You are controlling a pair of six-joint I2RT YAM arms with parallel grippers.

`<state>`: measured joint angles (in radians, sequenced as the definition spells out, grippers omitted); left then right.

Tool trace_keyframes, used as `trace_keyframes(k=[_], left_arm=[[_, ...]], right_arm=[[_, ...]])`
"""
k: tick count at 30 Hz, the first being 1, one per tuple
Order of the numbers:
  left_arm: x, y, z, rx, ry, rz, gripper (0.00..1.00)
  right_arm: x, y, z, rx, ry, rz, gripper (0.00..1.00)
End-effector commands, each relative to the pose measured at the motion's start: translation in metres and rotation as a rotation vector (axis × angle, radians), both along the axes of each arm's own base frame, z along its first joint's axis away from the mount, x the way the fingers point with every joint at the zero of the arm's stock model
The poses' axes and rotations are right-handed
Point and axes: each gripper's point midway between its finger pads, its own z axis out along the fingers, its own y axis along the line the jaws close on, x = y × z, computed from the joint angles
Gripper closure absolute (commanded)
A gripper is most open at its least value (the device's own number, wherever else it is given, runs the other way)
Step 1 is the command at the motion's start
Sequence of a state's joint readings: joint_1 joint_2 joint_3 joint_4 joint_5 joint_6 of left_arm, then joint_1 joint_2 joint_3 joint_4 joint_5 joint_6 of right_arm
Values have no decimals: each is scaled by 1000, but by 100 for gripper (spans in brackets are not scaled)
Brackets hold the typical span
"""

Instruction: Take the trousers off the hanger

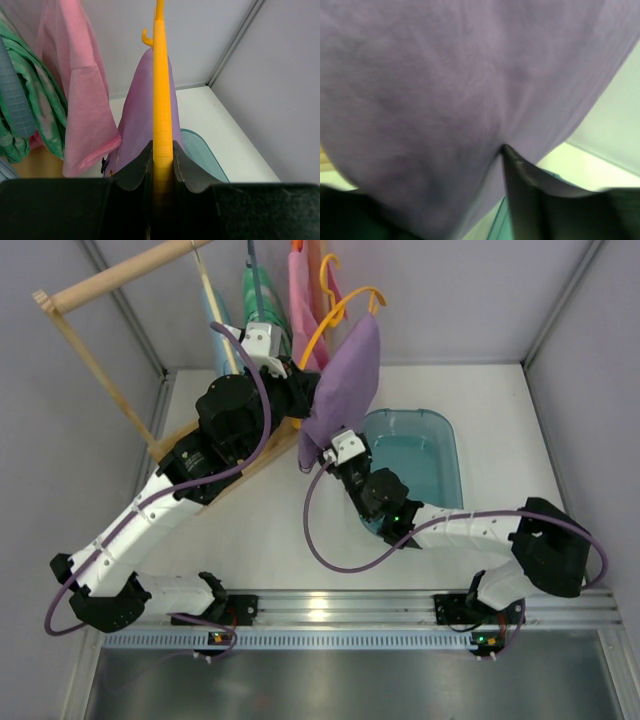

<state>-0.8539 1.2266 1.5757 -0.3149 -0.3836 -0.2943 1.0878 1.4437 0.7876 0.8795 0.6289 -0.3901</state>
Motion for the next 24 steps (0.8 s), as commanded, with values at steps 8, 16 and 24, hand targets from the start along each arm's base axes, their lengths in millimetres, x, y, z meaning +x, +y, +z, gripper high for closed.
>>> trace_keyframes(k=[8, 16, 24], left_arm=[[-2, 23, 67, -144, -177, 87, 100], [20, 27, 38, -53, -140, 205, 100], [32, 23, 15, -22, -97, 242, 100]], right_arm=[[-3, -65, 63, 249, -102, -199, 100], [-31, -123, 117, 461, -115, -210, 100], [-47, -154, 187, 567, -160, -211, 100]])
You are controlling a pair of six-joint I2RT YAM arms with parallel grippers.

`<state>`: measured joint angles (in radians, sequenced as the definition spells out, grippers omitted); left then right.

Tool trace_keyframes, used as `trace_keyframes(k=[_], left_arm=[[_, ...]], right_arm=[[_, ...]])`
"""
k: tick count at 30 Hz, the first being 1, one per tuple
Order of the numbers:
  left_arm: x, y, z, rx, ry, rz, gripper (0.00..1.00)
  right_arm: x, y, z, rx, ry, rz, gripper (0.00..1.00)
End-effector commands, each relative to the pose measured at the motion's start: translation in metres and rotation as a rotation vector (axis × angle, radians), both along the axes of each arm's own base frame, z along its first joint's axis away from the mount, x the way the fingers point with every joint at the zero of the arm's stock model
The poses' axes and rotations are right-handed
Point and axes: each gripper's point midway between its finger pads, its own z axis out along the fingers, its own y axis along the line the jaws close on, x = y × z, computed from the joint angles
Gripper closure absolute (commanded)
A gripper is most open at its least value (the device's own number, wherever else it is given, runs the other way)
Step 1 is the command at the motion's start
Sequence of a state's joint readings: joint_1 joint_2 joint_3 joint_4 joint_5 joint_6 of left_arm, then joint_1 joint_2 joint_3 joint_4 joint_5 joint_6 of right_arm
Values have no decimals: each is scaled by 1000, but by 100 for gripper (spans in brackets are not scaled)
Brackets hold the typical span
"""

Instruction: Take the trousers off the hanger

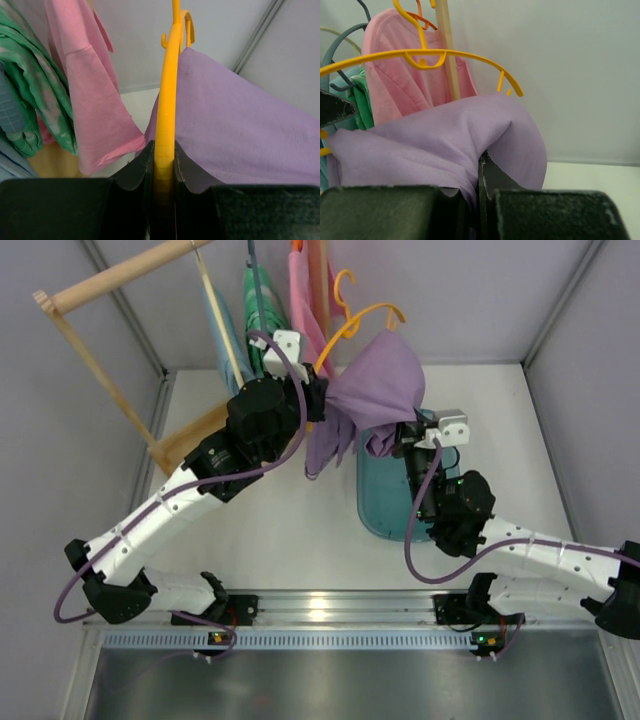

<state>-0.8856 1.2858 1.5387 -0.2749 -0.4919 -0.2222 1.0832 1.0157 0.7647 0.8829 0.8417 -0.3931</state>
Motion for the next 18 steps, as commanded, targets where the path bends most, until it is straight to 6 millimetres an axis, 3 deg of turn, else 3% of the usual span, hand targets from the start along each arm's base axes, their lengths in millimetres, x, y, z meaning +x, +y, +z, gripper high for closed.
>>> trace_keyframes(k=[1, 2, 10, 18], left_arm=[[16, 30, 40, -115, -110, 166, 100], [18, 32, 38, -112, -106, 184, 100], [33, 22, 8, -80, -51, 223, 100], [39, 16, -14, -48, 2, 241, 100]], right_arm=[[-14, -32, 67, 175, -71, -7, 100], [-14, -32, 71, 161, -66, -1, 100], [-30, -58, 159, 240, -142, 0, 100], [-34, -60, 205, 275, -190, 11, 100]])
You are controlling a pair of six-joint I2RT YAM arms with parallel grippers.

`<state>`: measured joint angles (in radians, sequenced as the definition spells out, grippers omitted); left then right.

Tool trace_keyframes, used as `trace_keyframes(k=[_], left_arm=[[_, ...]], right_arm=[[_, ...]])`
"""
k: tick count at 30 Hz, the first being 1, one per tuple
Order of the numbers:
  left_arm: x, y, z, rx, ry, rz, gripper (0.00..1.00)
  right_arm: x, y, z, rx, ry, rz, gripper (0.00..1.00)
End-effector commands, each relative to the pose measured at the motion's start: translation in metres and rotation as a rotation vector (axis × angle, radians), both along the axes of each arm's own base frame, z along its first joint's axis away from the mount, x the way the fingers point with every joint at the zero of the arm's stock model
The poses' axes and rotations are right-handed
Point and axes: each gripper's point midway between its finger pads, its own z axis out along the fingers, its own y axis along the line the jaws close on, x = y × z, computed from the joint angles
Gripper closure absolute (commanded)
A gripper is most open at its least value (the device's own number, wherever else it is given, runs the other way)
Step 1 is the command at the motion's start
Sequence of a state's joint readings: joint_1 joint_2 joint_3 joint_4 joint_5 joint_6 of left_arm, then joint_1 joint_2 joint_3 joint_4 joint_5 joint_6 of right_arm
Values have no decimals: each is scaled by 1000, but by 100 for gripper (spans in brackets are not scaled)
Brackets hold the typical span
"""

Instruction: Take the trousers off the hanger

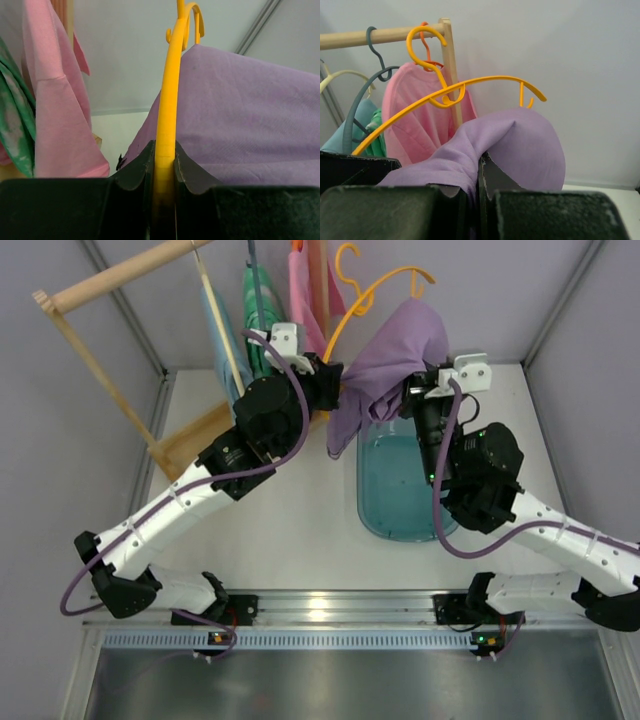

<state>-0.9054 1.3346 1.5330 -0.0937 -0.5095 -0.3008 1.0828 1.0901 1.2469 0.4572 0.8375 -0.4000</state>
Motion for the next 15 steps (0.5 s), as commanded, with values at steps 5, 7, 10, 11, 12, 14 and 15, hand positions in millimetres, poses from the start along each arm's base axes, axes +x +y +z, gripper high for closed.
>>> trace_keyframes(k=[5, 7, 10, 11, 12, 14, 15], left_arm=[[38, 29, -59, 197, 139, 230, 100], [37, 27, -68, 206, 162, 224, 100], [36, 32, -77, 224, 185, 242, 100], [36, 36, -78, 229, 189, 257, 100], [35, 37, -84, 240, 198, 259, 100], [31, 39, -87, 235, 205, 250, 100], [30, 40, -92, 239, 212, 247, 100]], right_arm=[[-36, -62, 122, 287, -230, 4, 100], [-38, -67, 127, 291, -244, -10, 100], [-45, -77, 140, 331, -299, -19, 100], [-49, -83, 149, 339, -318, -21, 100], [-49, -79, 154, 328, -331, -14, 100], [-54, -87, 171, 341, -342, -13, 100], [-53, -80, 173, 316, -344, 4, 100]])
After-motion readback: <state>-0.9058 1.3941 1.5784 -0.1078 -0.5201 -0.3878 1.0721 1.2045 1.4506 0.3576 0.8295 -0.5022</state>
